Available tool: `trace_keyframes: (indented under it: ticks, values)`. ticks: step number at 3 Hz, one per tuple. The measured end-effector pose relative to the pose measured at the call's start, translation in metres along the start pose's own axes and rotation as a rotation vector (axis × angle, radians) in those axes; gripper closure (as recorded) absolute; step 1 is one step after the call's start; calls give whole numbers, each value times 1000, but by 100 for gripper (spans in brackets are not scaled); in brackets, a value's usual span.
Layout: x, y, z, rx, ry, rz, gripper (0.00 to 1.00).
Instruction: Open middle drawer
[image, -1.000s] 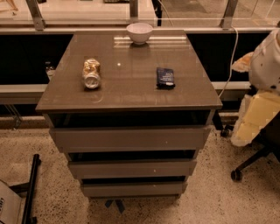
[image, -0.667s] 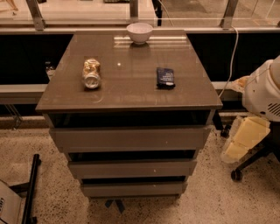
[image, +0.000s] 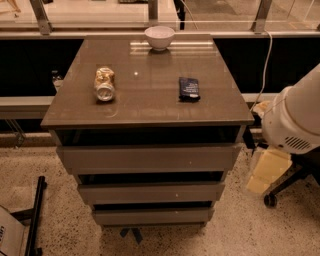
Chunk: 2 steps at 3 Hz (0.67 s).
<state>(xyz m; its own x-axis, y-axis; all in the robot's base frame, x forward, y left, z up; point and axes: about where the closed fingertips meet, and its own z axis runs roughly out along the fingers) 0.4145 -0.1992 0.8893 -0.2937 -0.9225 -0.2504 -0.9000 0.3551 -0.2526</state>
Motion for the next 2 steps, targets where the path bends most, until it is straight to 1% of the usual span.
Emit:
trace_keyframes:
  ticks: [1, 2]
  values:
    - [0, 16, 32, 17, -6, -6, 0]
    - [14, 33, 85, 22, -79, 69, 0]
